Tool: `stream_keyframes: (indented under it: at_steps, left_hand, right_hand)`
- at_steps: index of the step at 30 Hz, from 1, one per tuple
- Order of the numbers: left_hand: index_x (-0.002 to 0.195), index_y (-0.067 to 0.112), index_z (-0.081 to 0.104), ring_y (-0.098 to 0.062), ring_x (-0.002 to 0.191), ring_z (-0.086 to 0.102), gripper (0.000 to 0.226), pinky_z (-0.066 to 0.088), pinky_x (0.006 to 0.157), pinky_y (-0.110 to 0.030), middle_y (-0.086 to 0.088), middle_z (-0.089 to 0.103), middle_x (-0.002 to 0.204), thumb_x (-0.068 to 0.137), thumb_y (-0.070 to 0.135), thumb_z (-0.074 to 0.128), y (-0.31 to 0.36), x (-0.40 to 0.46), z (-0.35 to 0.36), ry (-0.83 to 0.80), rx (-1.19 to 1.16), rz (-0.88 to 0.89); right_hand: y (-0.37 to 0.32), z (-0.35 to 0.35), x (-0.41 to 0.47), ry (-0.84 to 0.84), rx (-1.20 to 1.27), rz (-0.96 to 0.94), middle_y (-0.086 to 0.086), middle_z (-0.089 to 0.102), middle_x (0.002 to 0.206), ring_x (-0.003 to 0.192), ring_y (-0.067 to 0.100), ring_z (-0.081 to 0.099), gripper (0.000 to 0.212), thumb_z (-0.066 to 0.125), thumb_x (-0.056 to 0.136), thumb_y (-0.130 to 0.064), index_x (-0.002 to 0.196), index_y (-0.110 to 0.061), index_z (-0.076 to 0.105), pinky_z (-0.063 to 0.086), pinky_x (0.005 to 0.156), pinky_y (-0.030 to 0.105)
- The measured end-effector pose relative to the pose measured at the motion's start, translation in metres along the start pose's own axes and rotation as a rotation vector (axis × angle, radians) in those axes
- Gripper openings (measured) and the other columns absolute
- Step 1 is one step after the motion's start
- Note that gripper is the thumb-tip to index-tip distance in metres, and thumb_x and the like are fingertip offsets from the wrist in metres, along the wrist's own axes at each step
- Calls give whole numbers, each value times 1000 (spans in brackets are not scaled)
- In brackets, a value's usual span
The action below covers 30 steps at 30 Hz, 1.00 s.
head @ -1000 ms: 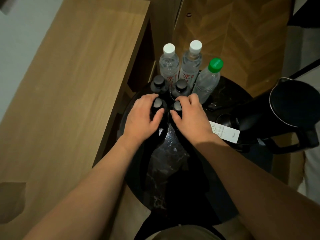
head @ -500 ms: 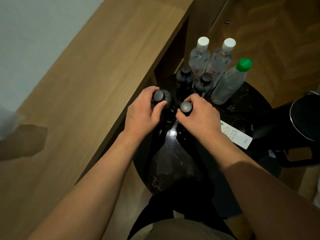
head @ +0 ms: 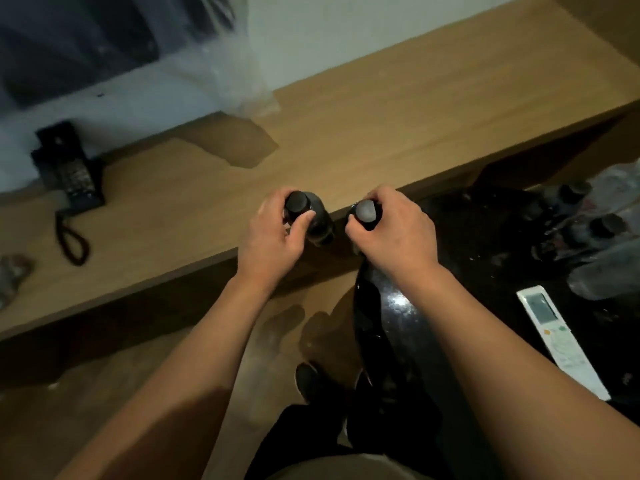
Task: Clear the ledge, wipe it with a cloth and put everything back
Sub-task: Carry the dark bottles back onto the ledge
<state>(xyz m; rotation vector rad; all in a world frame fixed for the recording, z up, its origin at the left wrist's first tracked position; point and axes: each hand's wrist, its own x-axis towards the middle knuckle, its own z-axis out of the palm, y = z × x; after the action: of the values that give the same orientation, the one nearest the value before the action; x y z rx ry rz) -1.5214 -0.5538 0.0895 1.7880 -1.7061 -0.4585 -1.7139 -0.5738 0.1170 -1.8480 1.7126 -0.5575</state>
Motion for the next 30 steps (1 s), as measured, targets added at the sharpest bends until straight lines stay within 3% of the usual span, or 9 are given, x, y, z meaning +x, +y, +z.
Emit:
stream_keyframes:
  at_steps: [6, 11, 14, 21, 30]
  left_hand:
    - [125, 22, 57, -11, 94, 67, 36, 61, 78, -37, 5, 64, 113, 96, 42, 62, -58, -66, -85, 248, 51, -230]
    - [129, 19, 57, -13, 96, 65, 41, 57, 85, -39, 4, 67, 113, 94, 38, 67, -100, -136, -147, 438, 150, -444]
    - [130, 18, 57, -13, 98, 64, 41, 56, 86, -42, 4, 66, 114, 94, 38, 67, -123, -181, -181, 520, 175, -526]
    - [127, 25, 57, -6, 95, 64, 36, 58, 86, -38, 11, 65, 110, 94, 36, 67, -162, -283, -253, 683, 129, -693]
    - [126, 19, 60, -8, 100, 65, 37, 58, 87, -36, 8, 67, 112, 92, 32, 69, -201, -402, -317, 904, 180, -850]
  right_hand:
    - [-88, 62, -15, -180, -34, -223, -7, 62, 96, 89, 18, 60, 29, 64, 87, -45, 107, -26, 54, 51, 76, 37]
    - [-156, 123, -50, -313, -63, -403, -9, 56, 90, 83, 16, 56, 31, 63, 88, -44, 111, -26, 55, 46, 68, 33]
    - [-198, 155, -76, -386, -64, -525, -9, 52, 92, 81, 13, 48, 33, 63, 89, -44, 114, -24, 56, 41, 68, 30]
    - [-288, 221, -151, -524, -52, -729, -9, 60, 96, 89, 12, 58, 25, 67, 86, -44, 104, -30, 56, 54, 78, 38]
    - [-380, 299, -243, -692, -75, -954, -13, 58, 89, 84, 6, 57, 24, 69, 85, -44, 101, -31, 57, 45, 73, 25]
